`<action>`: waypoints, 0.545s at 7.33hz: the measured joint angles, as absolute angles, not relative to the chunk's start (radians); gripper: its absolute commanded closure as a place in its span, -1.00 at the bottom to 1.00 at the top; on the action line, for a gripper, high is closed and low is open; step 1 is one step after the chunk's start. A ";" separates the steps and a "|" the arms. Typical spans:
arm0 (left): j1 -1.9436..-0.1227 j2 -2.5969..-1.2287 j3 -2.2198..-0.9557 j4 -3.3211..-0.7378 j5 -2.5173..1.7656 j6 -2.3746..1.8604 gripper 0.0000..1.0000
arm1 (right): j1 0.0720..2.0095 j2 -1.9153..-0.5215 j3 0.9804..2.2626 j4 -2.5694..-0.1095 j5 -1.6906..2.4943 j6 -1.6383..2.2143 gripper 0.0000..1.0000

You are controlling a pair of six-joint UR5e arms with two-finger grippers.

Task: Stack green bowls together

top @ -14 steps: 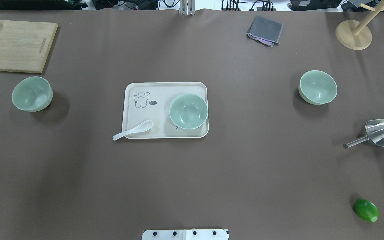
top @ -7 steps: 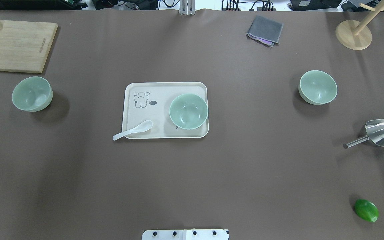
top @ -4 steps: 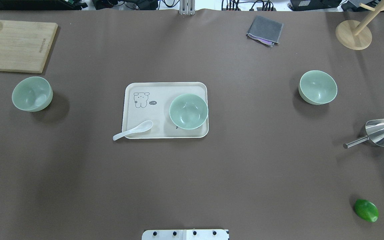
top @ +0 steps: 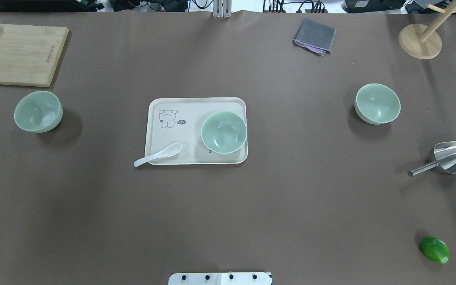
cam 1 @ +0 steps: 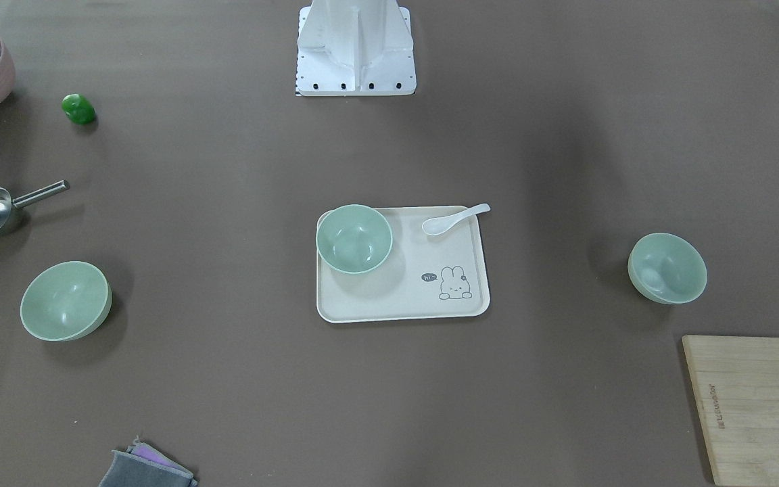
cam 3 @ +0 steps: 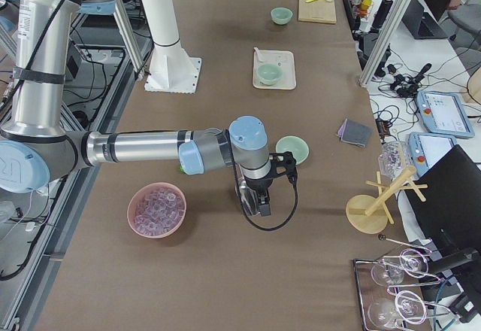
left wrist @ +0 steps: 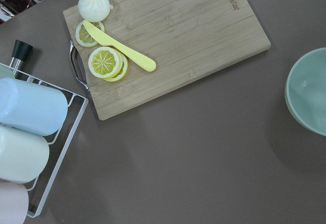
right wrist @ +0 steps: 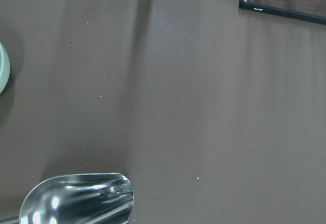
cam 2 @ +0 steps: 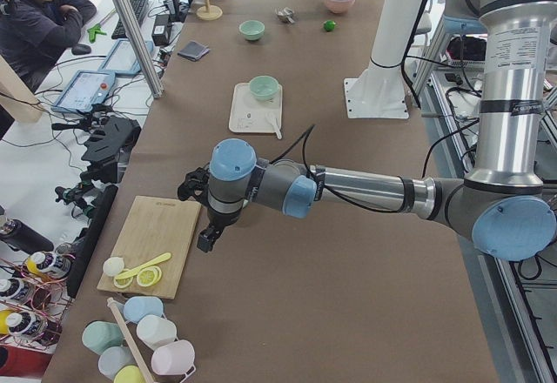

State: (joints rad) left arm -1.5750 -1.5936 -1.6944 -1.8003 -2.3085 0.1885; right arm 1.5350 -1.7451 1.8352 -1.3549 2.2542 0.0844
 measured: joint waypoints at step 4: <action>-1.424 -1.685 -1.614 -1.861 -2.309 -0.228 -0.92 | 1.525 -1.693 1.830 -1.349 2.299 0.227 -1.00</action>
